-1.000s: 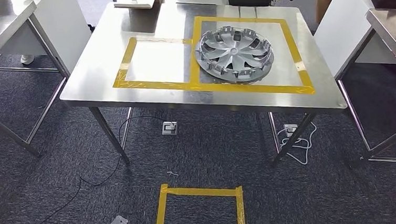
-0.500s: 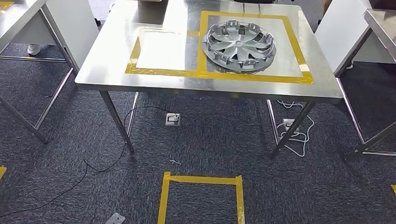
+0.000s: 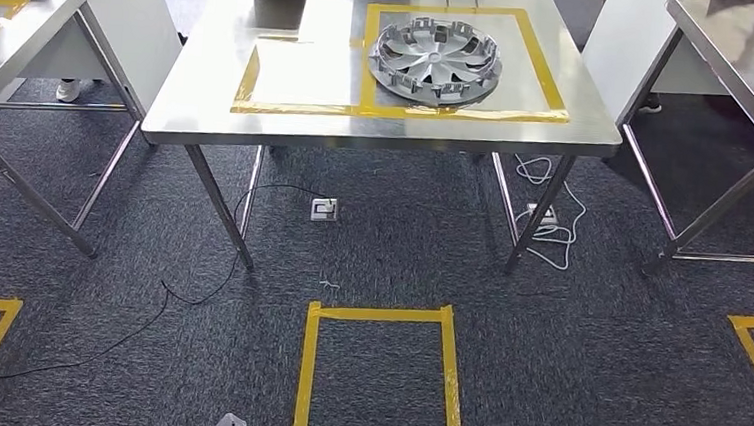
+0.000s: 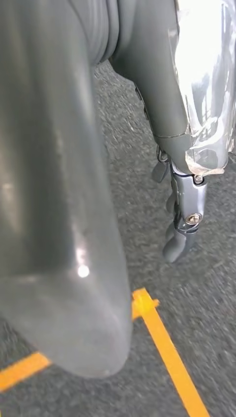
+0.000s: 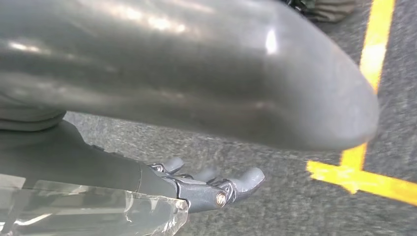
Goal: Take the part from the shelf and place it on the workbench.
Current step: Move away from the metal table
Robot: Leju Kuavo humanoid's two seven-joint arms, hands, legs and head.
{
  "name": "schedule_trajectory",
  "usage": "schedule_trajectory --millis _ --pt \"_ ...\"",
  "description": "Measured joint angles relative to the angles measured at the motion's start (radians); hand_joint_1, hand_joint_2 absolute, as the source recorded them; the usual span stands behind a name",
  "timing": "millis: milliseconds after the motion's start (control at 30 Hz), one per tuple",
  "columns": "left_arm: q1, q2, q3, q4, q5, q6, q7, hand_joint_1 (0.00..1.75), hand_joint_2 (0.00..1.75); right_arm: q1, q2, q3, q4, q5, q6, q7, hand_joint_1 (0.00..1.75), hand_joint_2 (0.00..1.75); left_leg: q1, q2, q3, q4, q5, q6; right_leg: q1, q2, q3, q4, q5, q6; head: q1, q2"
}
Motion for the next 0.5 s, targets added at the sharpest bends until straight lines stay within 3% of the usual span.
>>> schedule_trajectory --millis 33,67,100,133,200,267,333,433,500 --pt "0.001 0.000 0.000 0.000 0.000 0.000 0.000 0.00 0.00 0.001 0.000 0.000 0.000 0.000 0.000 0.000 0.00 0.00 0.001 0.000 -0.016 0.068 -0.049 -0.004 0.001 0.000 -0.014 0.000 0.011 -0.002 -0.001 0.000" --pt "0.001 0.000 0.000 0.000 0.000 0.001 0.000 0.00 0.00 0.002 0.000 0.001 0.000 0.000 0.000 0.000 0.00 0.00 0.001 0.000 -0.027 0.130 -0.076 -0.006 0.003 0.000 -0.026 0.001 0.022 -0.002 -0.001 0.000" --pt "0.001 0.000 0.000 0.000 0.000 0.002 0.000 0.00 0.00 0.003 0.000 0.001 0.000 0.000 0.000 0.000 0.00 0.00 0.001 0.000 -0.026 0.170 -0.080 -0.006 0.005 0.000 -0.037 0.002 0.032 -0.001 -0.001 0.000" --pt "0.002 0.000 -0.001 0.000 0.000 0.003 0.000 0.00 0.00 0.005 0.000 0.002 0.000 -0.001 0.000 0.000 0.00 0.00 0.000 0.000 -0.007 0.173 -0.066 -0.002 0.007 0.000 -0.047 0.002 0.042 0.000 -0.001 0.000" --pt "0.002 0.001 -0.001 0.000 0.000 0.006 -0.001 0.00 0.00 0.008 0.002 0.003 0.000 -0.002 0.000 0.000 0.00 0.00 -0.004 -0.002 0.089 0.065 -0.032 0.014 0.011 0.001 -0.061 0.003 0.057 0.004 -0.001 0.000" --pt "0.000 0.004 -0.001 -0.001 -0.001 0.009 -0.002 0.00 0.00 0.007 0.004 0.004 0.000 -0.007 0.000 -0.001 0.00 0.87 -0.012 -0.001 0.185 -0.071 -0.036 0.034 0.011 0.001 -0.068 0.002 0.069 0.013 0.000 0.000" --pt "0.000 0.006 -0.002 -0.002 -0.002 0.010 -0.003 0.00 0.00 0.006 0.007 0.004 0.000 -0.011 0.000 -0.002 0.00 1.75 -0.021 0.000 0.211 -0.116 -0.049 0.044 0.007 -0.001 -0.069 -0.001 0.079 0.025 0.000 0.000" --pt "0.000 0.008 -0.002 -0.002 -0.003 0.012 -0.003 0.00 0.00 0.007 0.008 0.004 0.000 -0.014 0.000 -0.004 0.00 1.75 -0.021 0.002 0.212 -0.150 -0.019 0.062 0.008 -0.002 -0.079 0.010 0.077 0.037 0.000 0.000" --pt "-0.001 0.006 -0.003 -0.004 -0.005 0.013 -0.003 0.00 0.00 0.007 0.006 0.004 0.000 -0.015 -0.001 -0.006 0.00 1.75 -0.017 0.003 0.207 -0.168 0.003 0.067 0.007 -0.001 -0.122 0.101 0.023 0.032 0.002 0.000"
